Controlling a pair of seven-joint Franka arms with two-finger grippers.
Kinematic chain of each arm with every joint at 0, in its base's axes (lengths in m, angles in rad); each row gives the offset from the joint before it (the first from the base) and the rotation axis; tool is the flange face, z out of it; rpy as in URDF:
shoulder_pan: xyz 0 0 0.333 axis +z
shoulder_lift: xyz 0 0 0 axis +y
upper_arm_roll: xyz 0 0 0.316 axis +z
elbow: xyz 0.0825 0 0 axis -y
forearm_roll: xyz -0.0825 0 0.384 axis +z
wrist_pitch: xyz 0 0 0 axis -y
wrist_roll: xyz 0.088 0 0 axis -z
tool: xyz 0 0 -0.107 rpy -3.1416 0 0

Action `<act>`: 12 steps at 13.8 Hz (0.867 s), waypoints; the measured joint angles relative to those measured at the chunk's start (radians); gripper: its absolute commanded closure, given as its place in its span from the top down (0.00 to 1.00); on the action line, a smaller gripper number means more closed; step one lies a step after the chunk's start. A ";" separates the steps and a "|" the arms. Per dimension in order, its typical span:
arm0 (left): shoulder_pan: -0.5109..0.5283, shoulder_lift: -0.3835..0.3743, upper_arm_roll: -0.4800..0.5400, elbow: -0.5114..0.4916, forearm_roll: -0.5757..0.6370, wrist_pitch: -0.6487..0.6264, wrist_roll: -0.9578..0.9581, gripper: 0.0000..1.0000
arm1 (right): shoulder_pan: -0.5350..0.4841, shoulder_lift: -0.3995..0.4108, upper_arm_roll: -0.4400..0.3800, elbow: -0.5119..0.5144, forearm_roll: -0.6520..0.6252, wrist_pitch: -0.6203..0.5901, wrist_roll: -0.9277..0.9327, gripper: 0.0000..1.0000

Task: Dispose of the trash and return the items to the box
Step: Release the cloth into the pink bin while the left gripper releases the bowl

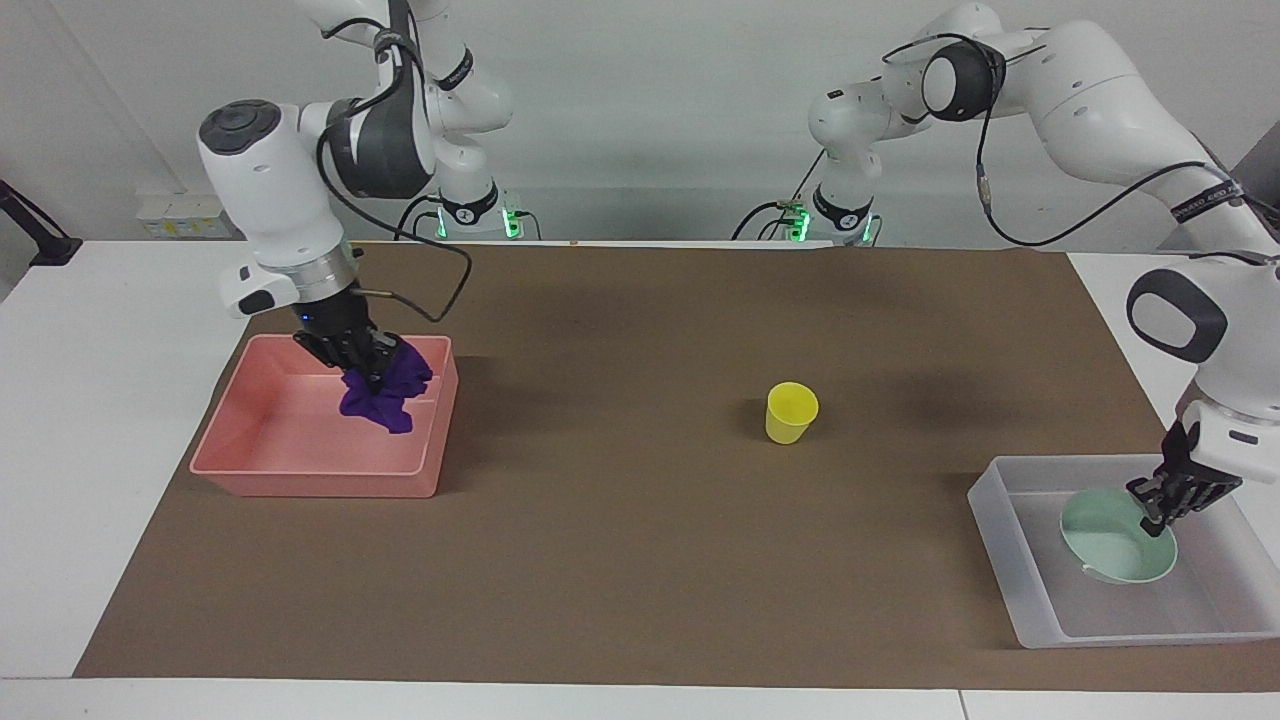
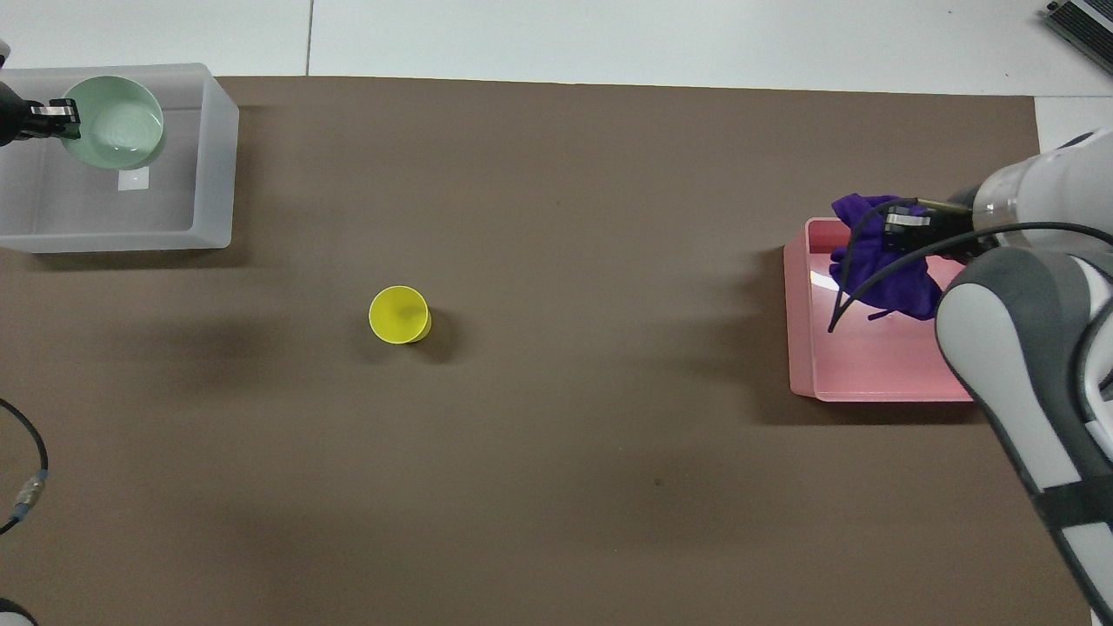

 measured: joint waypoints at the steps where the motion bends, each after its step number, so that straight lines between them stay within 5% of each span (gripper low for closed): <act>1: 0.004 0.029 0.000 0.018 0.000 0.012 0.000 0.00 | -0.030 0.005 0.000 -0.049 0.000 0.056 -0.038 0.00; 6: 0.008 0.079 -0.002 0.018 0.020 0.043 0.001 0.00 | -0.089 0.057 0.000 -0.246 0.000 0.294 -0.100 0.00; 7: 0.011 0.080 -0.001 0.011 0.024 0.044 0.001 0.00 | -0.089 0.066 0.000 -0.258 0.000 0.313 -0.100 0.12; 8: 0.014 0.080 -0.001 0.000 0.025 0.044 0.001 0.00 | -0.089 0.073 0.000 -0.269 0.000 0.336 -0.100 0.42; 9: 0.015 0.080 -0.001 -0.009 0.026 0.044 0.001 0.29 | -0.090 0.080 0.000 -0.279 0.000 0.355 -0.100 0.83; 10: 0.016 0.080 -0.001 -0.015 0.026 0.044 0.002 0.54 | -0.090 0.087 0.000 -0.286 0.000 0.365 -0.100 1.00; 12: 0.014 0.080 -0.006 -0.017 0.027 0.044 0.007 0.92 | -0.089 0.093 0.002 -0.287 0.000 0.369 -0.100 1.00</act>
